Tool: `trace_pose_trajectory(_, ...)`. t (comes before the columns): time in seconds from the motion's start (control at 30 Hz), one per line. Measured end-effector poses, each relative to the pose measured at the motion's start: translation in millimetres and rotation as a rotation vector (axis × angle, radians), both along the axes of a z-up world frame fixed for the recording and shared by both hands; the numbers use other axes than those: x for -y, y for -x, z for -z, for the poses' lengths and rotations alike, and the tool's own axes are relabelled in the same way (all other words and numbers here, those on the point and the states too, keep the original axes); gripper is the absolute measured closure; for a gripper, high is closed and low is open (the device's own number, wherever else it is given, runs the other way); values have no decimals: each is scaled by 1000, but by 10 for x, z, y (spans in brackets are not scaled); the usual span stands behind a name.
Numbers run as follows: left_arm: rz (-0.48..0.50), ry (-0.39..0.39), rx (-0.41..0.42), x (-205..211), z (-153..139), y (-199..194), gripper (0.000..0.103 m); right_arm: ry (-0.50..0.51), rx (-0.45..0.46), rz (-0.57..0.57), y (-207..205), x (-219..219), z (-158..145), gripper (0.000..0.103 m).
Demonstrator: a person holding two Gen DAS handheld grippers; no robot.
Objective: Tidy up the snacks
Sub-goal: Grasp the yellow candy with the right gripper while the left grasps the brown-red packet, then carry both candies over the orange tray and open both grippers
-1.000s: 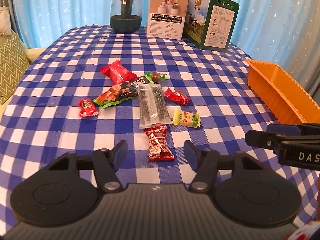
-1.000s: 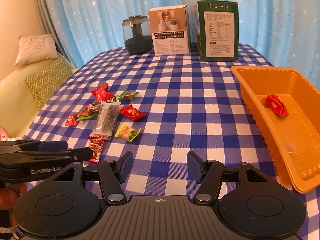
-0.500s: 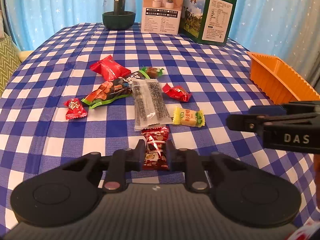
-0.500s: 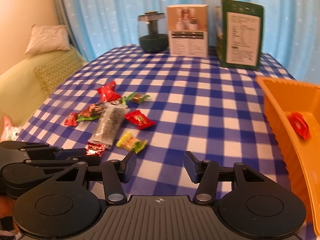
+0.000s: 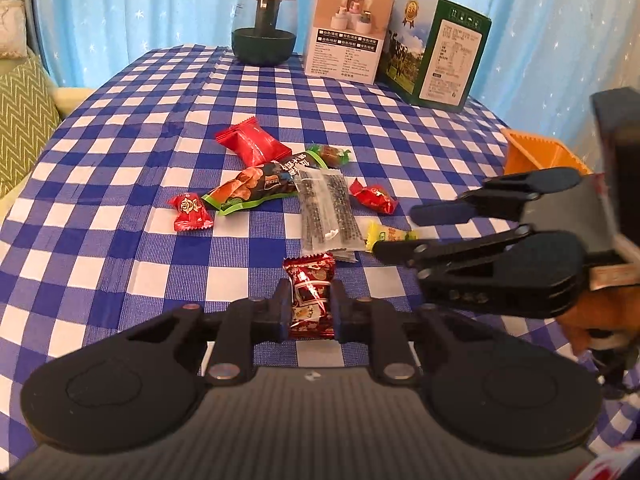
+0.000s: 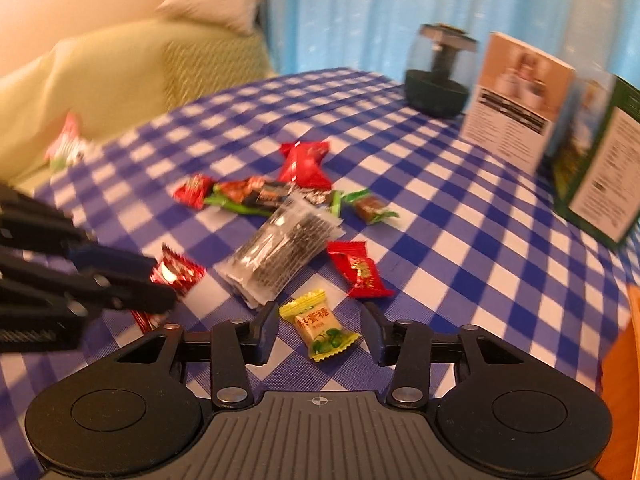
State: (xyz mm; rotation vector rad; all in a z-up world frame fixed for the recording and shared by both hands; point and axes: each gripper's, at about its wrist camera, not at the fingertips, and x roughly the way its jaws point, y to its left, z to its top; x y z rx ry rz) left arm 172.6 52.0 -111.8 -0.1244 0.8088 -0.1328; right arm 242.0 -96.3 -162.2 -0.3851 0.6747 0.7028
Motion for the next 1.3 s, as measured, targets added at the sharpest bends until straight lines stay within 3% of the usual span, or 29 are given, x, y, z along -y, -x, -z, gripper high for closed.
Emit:
trace_pose_trajectory(0.13,-9,13,-1,-15,-5,14,85,11,-21,-49,-54,9,84,66)
trace_pose_trajectory(0.2,-13,14,-2,-12,-5,21,85,0,-41,-38,-61,23,88,80)
trace_pose_trajectory(0.3,-12,17,-3,10,-15,33,85,-11,-53,2,-26,40,82,82)
trace_pose_trajectory(0.8,25,27,13,344,-294,289,85,-156,-82,316,700,606,-364,83)
trace_pose_trajectory(1.3,116,23,64,913,-726,601,85,-195,10,449,1412,1117,-828,83)
